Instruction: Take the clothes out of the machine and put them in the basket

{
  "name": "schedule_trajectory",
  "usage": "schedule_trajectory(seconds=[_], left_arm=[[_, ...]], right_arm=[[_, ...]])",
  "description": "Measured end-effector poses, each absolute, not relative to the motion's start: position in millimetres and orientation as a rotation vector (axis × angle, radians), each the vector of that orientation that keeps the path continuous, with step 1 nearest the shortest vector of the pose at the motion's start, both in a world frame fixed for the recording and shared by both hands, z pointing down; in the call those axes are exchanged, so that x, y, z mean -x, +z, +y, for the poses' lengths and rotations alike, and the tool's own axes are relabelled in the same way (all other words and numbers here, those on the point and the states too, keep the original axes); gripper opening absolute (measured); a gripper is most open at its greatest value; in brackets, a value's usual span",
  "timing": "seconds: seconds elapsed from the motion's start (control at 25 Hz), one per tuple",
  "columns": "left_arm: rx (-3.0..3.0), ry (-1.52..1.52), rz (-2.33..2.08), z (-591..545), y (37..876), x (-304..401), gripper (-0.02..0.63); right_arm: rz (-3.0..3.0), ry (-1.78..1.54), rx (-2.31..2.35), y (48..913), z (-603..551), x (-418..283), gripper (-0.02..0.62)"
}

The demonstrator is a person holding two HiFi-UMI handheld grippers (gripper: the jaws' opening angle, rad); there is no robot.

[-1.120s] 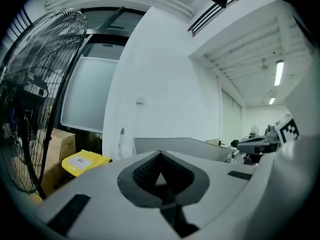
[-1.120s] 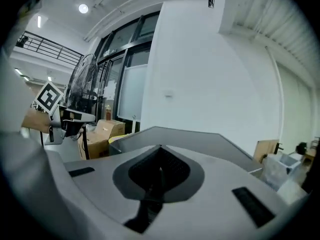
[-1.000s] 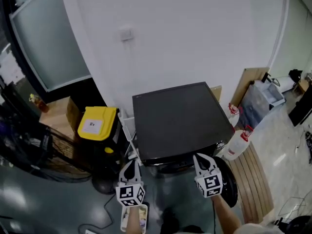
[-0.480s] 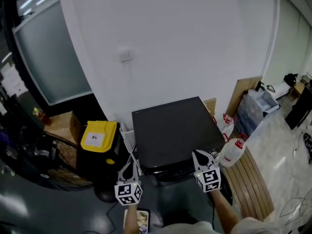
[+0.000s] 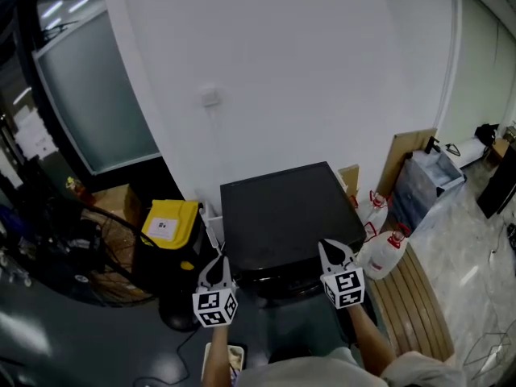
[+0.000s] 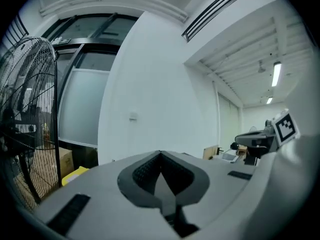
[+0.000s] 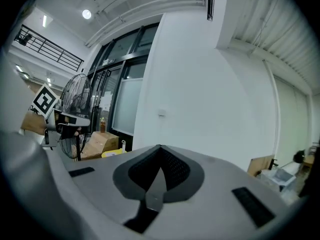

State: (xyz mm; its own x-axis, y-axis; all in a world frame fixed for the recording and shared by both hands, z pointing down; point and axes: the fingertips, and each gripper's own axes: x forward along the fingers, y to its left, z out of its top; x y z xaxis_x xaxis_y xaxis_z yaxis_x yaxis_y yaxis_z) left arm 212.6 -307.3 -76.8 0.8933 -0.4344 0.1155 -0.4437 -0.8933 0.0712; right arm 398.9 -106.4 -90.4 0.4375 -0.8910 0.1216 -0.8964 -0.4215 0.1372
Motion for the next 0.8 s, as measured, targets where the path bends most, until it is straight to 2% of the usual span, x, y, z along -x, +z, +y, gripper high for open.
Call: schedule_trajectory(seconds=[0.8], left_arm=[[-2.985,0.148,-0.721,-292.1,-82.5,-197.7,0.018]], right_arm=[[-1.576,0.038,-2.482,-91.8,-91.9,-388.5,0.021]])
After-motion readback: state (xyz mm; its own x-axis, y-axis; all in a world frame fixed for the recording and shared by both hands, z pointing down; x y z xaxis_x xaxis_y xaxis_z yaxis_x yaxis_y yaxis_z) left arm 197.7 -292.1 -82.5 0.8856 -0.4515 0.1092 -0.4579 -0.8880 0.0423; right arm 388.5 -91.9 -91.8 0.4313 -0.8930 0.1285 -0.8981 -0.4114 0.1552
